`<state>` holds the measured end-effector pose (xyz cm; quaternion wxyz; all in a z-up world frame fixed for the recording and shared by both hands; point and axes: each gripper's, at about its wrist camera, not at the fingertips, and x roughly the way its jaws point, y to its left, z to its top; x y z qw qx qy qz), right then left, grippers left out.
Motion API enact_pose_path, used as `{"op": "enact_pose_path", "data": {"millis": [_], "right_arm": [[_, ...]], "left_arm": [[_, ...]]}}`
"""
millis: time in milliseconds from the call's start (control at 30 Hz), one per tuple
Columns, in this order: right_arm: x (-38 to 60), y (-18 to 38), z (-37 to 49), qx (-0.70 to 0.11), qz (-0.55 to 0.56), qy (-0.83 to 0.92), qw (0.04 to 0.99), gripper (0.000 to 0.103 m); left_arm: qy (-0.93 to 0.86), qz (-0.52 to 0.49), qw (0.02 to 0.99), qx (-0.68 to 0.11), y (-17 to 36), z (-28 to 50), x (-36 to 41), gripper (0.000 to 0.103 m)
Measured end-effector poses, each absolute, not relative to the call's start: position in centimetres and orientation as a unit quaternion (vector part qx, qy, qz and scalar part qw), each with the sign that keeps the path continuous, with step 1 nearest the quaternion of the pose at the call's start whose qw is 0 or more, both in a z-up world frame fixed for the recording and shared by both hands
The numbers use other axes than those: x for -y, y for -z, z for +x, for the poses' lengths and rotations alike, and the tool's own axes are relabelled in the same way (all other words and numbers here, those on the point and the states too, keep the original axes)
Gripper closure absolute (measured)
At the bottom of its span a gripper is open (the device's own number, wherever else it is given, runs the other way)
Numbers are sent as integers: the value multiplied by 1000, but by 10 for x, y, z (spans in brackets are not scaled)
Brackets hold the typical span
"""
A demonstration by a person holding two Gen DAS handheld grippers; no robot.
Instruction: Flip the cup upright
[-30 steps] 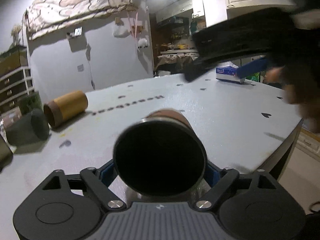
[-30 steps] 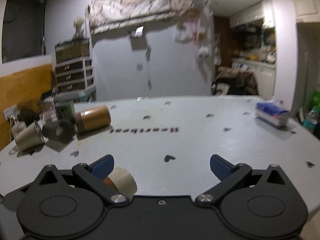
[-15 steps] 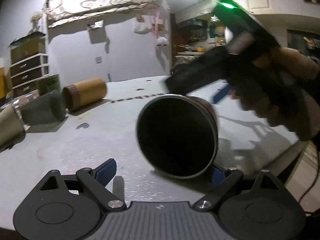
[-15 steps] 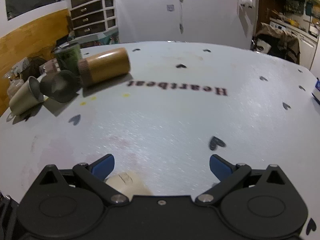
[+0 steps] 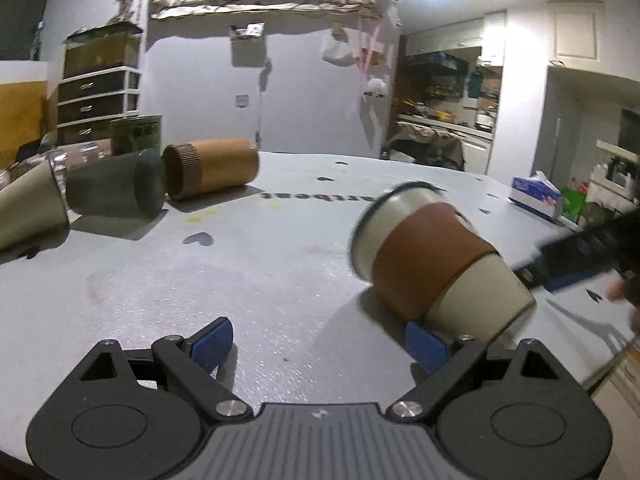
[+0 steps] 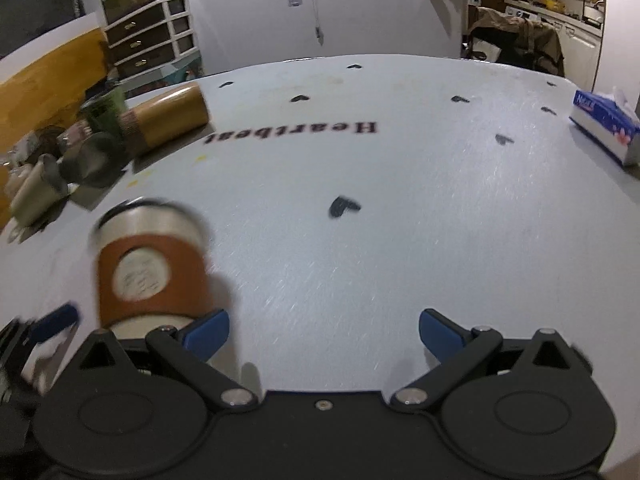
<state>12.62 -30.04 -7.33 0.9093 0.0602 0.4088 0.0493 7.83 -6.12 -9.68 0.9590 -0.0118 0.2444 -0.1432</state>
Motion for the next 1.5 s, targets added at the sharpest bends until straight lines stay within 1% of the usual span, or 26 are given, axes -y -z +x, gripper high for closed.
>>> {"op": "enact_pose_path", "data": {"millis": [167,300,467,600,767,833,867,900,967,1000,1167,1367,1500], "right_arm": [[297,71,109,-407,54,-57,910,2],[301,56,103,-392,56,-40,917,2],[307,26,113,-378,109,-83,916,2],[302,17,144,-414,163,-135,885,2],[283,28,186,-481,186,-147,844,2],[276,36,199,-501,186,-142,833,4],[272,40,204,-509,184,-136,830,8],[269,44,208,-515,179,-129,829,14],[265,49,214,-523,164,-119,828,20],[265,51,216,-525,160,-118,828,20],[267,43,209,-509,139,-121,841,20],[284,8,187,-439,74,-113,888,20],[305,-5,192,-404,32,-60,912,20]], "left_arm": [[138,-20,960,-243,96,75,55,10],[133,-24,961,-241,95,72,50,10],[129,-28,962,-240,95,71,47,10],[131,-27,961,-240,95,69,46,10],[133,-25,962,-239,95,68,45,10],[132,-25,962,-238,95,67,45,10],[132,-26,962,-238,95,67,44,10],[132,-26,962,-238,95,67,43,10],[132,-28,962,-237,95,67,42,10],[132,-29,962,-236,94,67,41,10],[130,-30,963,-233,93,65,39,10],[132,-27,964,-229,91,63,41,10],[133,-21,964,-228,92,63,44,10]]}}
